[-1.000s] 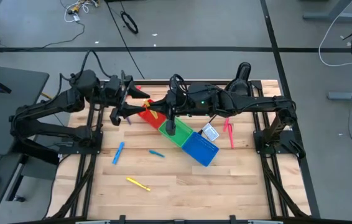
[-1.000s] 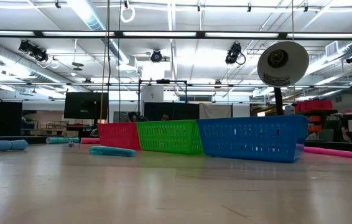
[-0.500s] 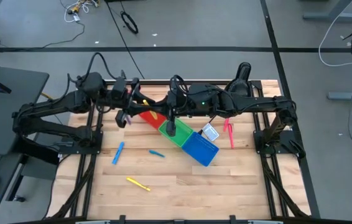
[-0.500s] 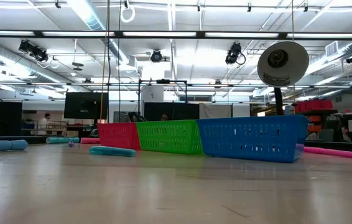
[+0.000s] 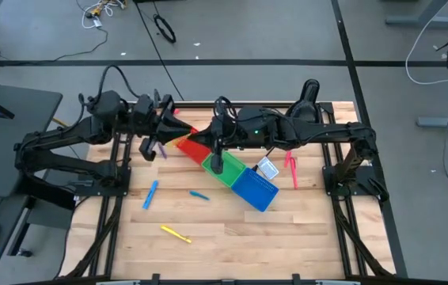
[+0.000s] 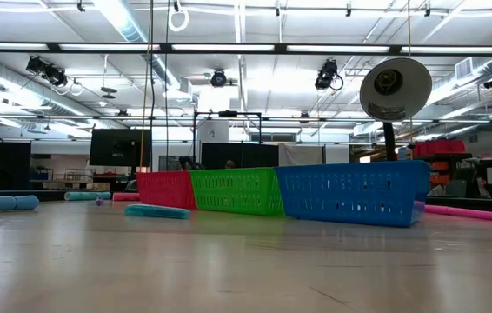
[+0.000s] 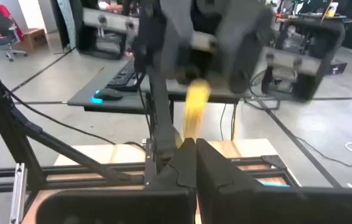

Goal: Pick & Place Markers
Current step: Put the right yellow marker pen into the red bin

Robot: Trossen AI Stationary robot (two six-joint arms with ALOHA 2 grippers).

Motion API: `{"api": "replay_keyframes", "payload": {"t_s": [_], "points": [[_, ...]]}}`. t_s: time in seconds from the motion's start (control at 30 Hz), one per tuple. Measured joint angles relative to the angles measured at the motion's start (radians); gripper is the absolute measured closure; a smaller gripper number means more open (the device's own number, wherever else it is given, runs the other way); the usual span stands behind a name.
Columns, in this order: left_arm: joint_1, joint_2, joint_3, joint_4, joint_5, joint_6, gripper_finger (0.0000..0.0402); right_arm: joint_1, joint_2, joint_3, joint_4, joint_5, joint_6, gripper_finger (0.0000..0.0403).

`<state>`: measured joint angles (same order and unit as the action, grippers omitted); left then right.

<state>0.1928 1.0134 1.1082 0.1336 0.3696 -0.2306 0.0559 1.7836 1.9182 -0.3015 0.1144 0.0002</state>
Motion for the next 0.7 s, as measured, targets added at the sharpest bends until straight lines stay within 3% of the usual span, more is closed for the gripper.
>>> {"api": "replay_keyframes", "payload": {"t_s": [0.13,0.7], "points": [[0.0,0.006,-0.002,0.002,0.038,-0.002,0.0395,0.0,-0.002,0.0,0.01,0.0,0.0,0.0402],[-0.001,0.005,-0.001,0.004,0.045,-0.038,0.0398,0.0,-0.002,0.0,0.015,0.001,0.019,0.0393]]}}
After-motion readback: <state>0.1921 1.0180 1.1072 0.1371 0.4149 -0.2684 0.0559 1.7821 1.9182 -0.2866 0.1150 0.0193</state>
